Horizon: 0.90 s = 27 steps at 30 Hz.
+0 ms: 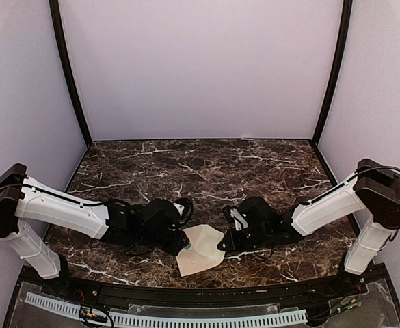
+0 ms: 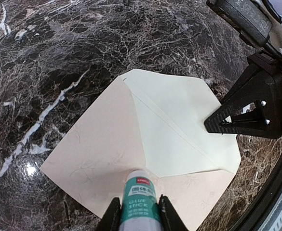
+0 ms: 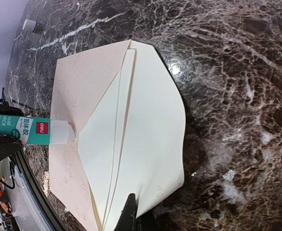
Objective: Place the letter into the envelope and seal it
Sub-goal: Paint the envelope at the center of the board.
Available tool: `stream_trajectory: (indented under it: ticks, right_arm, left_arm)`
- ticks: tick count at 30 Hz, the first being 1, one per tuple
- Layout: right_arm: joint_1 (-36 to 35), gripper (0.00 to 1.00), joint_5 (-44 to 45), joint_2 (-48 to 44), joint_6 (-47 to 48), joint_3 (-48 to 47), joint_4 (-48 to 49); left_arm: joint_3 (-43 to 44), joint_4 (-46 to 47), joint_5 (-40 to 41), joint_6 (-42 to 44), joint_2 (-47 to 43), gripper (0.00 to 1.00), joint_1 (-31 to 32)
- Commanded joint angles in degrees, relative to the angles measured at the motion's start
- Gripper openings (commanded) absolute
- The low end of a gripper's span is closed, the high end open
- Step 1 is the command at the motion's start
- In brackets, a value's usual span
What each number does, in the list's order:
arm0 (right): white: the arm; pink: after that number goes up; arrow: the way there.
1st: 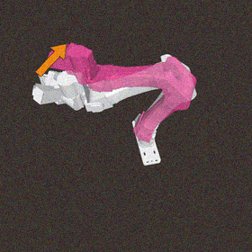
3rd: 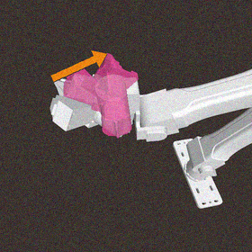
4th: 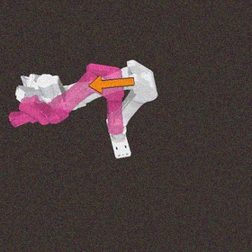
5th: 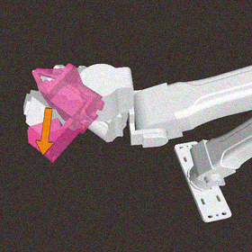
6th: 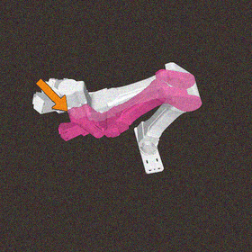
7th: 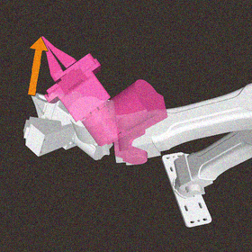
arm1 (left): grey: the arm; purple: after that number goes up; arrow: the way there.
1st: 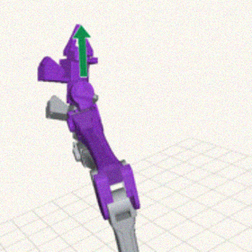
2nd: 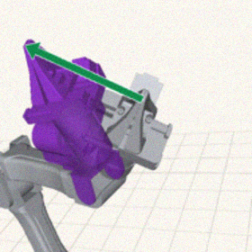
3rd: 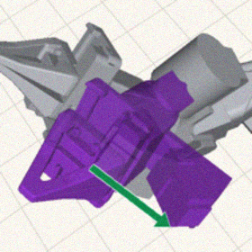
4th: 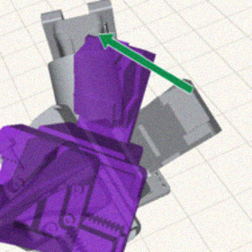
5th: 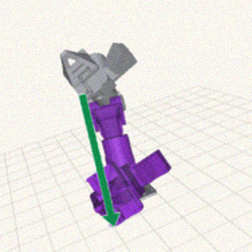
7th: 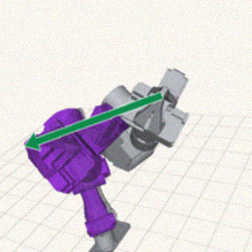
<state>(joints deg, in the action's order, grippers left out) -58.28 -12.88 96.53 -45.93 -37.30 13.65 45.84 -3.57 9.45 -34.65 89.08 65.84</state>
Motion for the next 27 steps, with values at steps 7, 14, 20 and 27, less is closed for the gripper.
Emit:
stream_trajectory:
  ticks: [7, 14, 20, 27]
  right_arm:
    - [-1.1, 0.0, -1.8, 0.3, 1.5, -1.1, -0.2]
    - [-1.4, 0.0, -2.1, 0.8, 1.6, -1.5, -0.5]
    - [-1.4, 0.0, -0.2, 0.5, 0.7, -1.5, -1.5]
    - [-1.5, 0.0, 2.3, 0.9, -1.4, -1.7, -2.9]
  left_arm:
    - [0.2, -2.9, 3.7, 0.9, 1.6, 0.0, -1.5]
    - [0.0, -1.5, 3.6, 1.0, 2.2, 0.0, -2.5]
    - [0.0, -0.5, 2.0, 1.7, 2.7, 0.0, -2.7]
    - [-1.7, 1.6, -4.3, 4.3, 2.5, 0.0, -2.7]
